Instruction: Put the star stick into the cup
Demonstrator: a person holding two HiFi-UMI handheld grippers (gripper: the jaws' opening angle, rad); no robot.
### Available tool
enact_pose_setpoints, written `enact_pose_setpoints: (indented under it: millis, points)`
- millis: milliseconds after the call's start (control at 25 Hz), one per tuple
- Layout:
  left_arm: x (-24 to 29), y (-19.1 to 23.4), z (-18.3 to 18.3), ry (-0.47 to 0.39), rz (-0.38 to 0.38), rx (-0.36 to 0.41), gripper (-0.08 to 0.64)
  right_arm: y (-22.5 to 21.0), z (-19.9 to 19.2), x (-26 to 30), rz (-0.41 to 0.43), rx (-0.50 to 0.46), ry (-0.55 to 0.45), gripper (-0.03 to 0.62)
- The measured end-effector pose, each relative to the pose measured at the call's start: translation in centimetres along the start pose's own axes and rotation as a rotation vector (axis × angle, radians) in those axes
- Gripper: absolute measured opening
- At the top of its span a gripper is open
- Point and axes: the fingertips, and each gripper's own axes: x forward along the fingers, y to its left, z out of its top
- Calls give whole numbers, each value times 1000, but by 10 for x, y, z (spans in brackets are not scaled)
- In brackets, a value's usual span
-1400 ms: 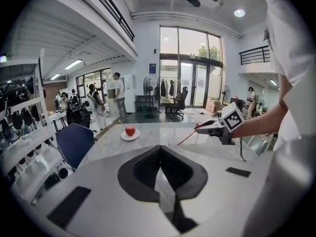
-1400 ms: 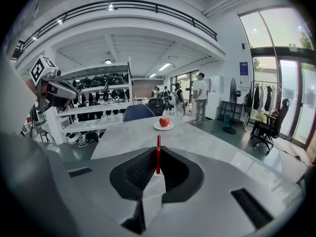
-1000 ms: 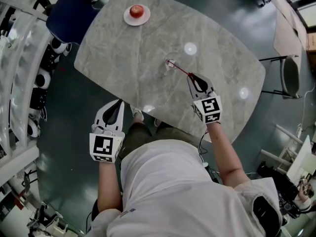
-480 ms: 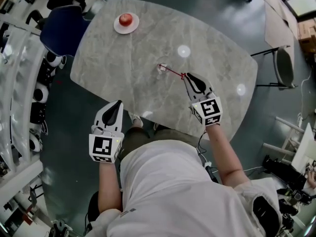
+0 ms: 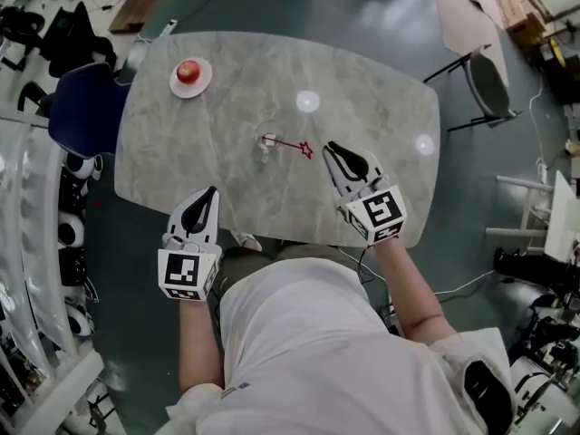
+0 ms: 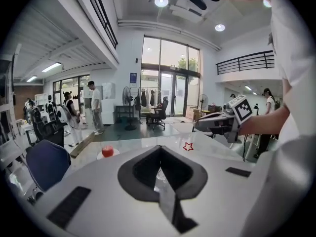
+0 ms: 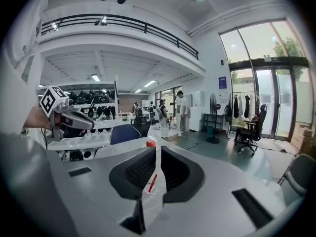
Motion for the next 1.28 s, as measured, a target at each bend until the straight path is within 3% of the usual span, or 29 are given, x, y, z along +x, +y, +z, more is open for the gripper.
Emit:
enact_pose_setpoints:
  millis: [360,880,1280]
  points:
    - [29,-11,41,-84,-160,61,2,-2,25,-48,-123,37,-55,28]
    - [54,-22,67,-144,-352,131,2,14,34,-86,-314,21,-94,15]
    - [57,-24,79,-190,-429,193,2,31,24,-92,-399,36,-82,15]
